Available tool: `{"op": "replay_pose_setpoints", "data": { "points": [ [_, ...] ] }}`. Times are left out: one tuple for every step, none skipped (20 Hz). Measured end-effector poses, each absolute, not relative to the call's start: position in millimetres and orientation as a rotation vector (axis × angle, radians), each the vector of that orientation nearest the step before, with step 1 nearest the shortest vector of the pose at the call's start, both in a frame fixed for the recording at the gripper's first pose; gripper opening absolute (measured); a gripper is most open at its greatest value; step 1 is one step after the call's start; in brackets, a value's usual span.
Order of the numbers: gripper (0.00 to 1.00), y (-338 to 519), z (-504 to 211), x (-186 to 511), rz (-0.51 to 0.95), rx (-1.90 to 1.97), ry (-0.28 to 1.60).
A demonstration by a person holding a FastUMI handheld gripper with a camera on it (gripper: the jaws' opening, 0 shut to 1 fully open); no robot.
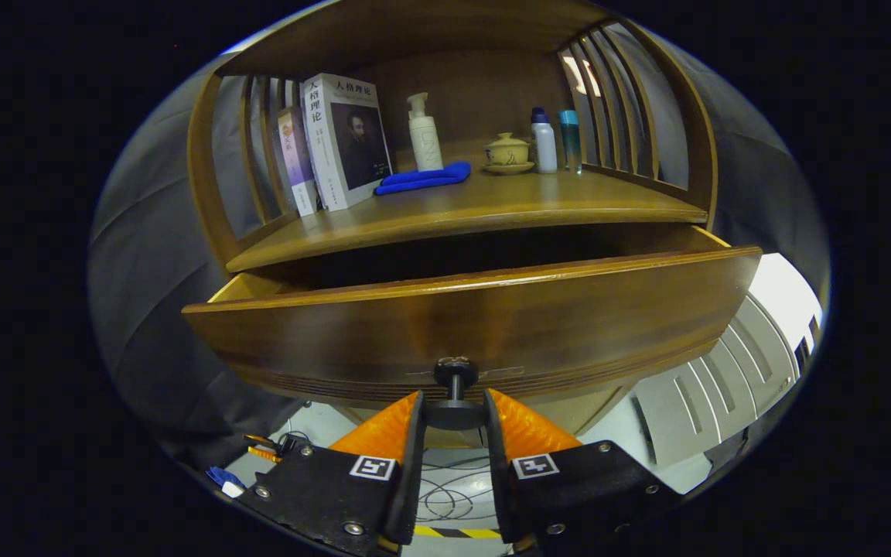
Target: Pull open the drawer, take out the items inside it, and place them on the countertop above the cabinet.
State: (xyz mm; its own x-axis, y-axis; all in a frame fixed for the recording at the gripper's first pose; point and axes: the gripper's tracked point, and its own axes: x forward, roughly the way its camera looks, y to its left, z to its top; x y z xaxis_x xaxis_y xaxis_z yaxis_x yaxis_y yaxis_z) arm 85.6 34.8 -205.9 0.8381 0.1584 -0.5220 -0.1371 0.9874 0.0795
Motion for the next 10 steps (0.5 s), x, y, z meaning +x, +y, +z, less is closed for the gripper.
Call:
{"op": "replay_pose_setpoints", "data": {
  "points": [
    [0.41,34.1,-205.9,77.7,0.155,0.047,0.557],
    [0.41,33.5,-205.7,71.6,0.155,0.054,0.560],
    [0.41,33.1,-205.4,65.7,0.158,0.055,0.561],
    [0.41,32.7,-204.7,60.8,0.162,0.049,0.561],
    [0.41,31.9,-205.5,55.9,0.164,0.043,0.564],
    [0.41,31.0,-204.6,51.2,0.163,0.042,0.565],
    [0.41,30.7,-205.2,45.9,0.161,0.045,0.571],
    [0.41,30.1,-205.2,40.8,0.157,0.050,0.577],
    [0.41,30.2,-205.3,35.4,0.155,0.050,0.578],
    [0.41,30.4,-205.1,29.8,0.156,0.043,0.582]
  ]
}}
